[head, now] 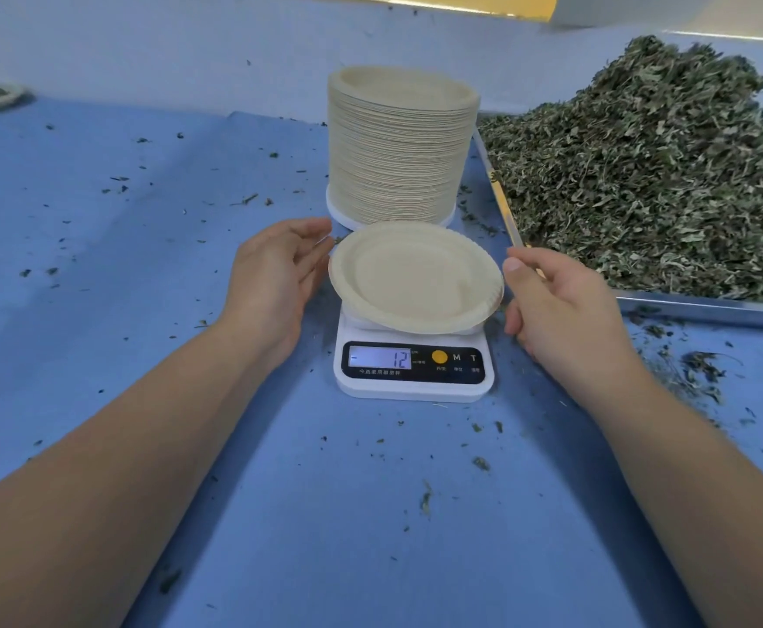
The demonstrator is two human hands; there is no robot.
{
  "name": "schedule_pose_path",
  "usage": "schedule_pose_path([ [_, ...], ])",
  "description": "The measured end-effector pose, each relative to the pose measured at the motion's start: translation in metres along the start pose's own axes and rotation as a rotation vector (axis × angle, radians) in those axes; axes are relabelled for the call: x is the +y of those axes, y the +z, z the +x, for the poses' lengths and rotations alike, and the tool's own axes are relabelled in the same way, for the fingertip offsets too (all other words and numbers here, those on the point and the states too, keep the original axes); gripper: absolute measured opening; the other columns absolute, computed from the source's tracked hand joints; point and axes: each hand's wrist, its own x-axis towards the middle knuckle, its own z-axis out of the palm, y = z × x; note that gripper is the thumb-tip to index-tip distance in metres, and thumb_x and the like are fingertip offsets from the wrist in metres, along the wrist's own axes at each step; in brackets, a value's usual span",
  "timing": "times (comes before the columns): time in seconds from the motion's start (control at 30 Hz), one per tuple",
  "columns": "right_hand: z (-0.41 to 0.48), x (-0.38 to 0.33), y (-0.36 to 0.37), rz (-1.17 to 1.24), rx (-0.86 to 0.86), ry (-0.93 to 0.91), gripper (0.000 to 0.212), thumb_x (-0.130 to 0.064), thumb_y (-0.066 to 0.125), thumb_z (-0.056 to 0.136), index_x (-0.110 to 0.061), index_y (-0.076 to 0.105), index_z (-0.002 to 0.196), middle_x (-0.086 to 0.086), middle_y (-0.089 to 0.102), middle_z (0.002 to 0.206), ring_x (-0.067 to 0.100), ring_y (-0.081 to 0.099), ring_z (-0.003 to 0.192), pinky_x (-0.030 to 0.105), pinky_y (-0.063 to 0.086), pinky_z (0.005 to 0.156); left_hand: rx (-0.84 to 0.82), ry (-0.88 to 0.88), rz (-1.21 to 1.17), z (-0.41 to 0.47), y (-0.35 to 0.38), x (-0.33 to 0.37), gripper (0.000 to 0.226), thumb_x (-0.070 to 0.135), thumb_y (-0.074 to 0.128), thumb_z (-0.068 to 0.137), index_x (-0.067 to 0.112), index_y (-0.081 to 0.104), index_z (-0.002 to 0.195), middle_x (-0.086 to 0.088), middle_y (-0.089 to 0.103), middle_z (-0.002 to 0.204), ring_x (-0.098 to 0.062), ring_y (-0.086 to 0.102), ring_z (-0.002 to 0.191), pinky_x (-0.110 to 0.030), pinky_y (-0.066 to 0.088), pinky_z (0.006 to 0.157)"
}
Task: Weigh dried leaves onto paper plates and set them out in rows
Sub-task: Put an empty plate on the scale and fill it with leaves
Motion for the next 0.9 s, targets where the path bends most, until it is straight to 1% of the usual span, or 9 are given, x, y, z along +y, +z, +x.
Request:
schedule_pose_path([
  [0.1,-0.0026,-0.0012,0.0029,-0.002,0.0,-0.022,0.039,-0.047,0.052,0.094,-0.033,0.061,0.129,-0.003,0.066,0.057,0.004,0.055,0.051,0.031,0.043,0.066,-0.029,0.009,0.058,-0.0014,0.0009,-0.0022,0.033,0.004,0.042,0.097,0.006,0.072,0.11,-0.002,0.079,0.104,-0.014,0.076,0.102,-0.023,0.058,0.084],
  [0.17,-0.0047,-0.0034,0.0033,0.0,0.013,-0.043,0.034,-0.043,0.052,0.096,-0.034,0.061,0.127,-0.005,0.064,0.056,0.003,0.056,0.052,0.03,0.043,0.065,-0.03,0.025,0.117,-0.0019,0.0021,-0.0034,0.031,0.007,0.046,0.094,0.007,0.073,0.109,-0.003,0.08,0.097,-0.014,0.075,0.099,-0.025,0.059,0.085],
  [0.27,-0.0071,-0.0059,0.0023,0.007,0.041,-0.08,0.028,-0.04,0.053,0.098,-0.035,0.06,0.125,-0.006,0.063,0.055,0.002,0.054,0.05,0.025,0.04,0.061,-0.032,0.028,0.196,-0.0026,0.0026,-0.0043,0.037,0.016,0.048,0.085,0.01,0.075,0.108,-0.015,0.077,0.108,-0.017,0.072,0.094,-0.033,0.06,0.092],
  [0.33,-0.0086,-0.0074,0.0019,0.007,0.048,-0.101,0.026,-0.037,0.053,0.099,-0.034,0.06,0.125,-0.006,0.064,0.055,0.002,0.053,0.048,0.024,0.039,0.06,-0.043,0.025,0.23,-0.0034,0.0027,-0.0037,0.04,0.018,0.047,0.082,0.011,0.075,0.109,-0.018,0.076,0.112,-0.018,0.069,0.092,-0.037,0.058,0.095],
  [0.4,-0.0095,-0.0081,0.0016,0.007,0.039,-0.11,0.026,-0.036,0.053,0.099,-0.034,0.06,0.124,-0.005,0.064,0.056,0.002,0.054,0.049,0.025,0.04,0.063,-0.048,0.025,0.251,-0.0039,0.0032,-0.0032,0.039,0.018,0.047,0.083,0.011,0.075,0.109,-0.016,0.076,0.111,-0.019,0.068,0.093,-0.041,0.057,0.097],
  [0.47,-0.0096,-0.0078,0.0016,0.017,0.021,-0.108,0.025,-0.035,0.054,0.1,-0.034,0.06,0.124,-0.004,0.064,0.057,0.003,0.054,0.049,0.025,0.04,0.064,-0.039,0.027,0.274,-0.0038,0.0041,-0.0031,0.035,0.015,0.046,0.089,0.012,0.075,0.109,-0.013,0.077,0.111,-0.022,0.07,0.096,-0.043,0.056,0.1],
  [0.6,-0.0093,-0.0056,0.0022,0.031,0.008,-0.111,0.024,-0.034,0.054,0.1,-0.033,0.06,0.123,-0.003,0.065,0.057,0.003,0.054,0.05,0.025,0.04,0.065,-0.031,0.029,0.303,-0.0044,0.0049,-0.003,0.035,0.013,0.045,0.093,0.012,0.075,0.109,-0.013,0.077,0.113,-0.032,0.069,0.113,-0.046,0.055,0.104],
  [0.8,-0.0091,-0.0044,0.0022,0.02,0.008,-0.122,0.023,-0.034,0.055,0.1,-0.034,0.06,0.122,-0.002,0.065,0.057,0.004,0.054,0.05,0.025,0.041,0.06,-0.032,0.033,0.323,-0.0067,0.006,-0.0019,0.035,0.011,0.042,0.096,0.011,0.075,0.108,-0.012,0.077,0.113,-0.032,0.068,0.114,-0.046,0.056,0.102],
  [0.9,-0.0098,-0.0044,0.0023,0.022,0.001,-0.126,0.024,-0.034,0.054,0.099,-0.033,0.06,0.123,-0.002,0.065,0.057,0.005,0.054,0.05,0.025,0.041,0.06,-0.028,0.031,0.324,-0.0067,0.0062,-0.002,0.035,0.01,0.042,0.097,0.011,0.075,0.109,-0.012,0.076,0.113,-0.032,0.068,0.114,-0.046,0.056,0.102],
])
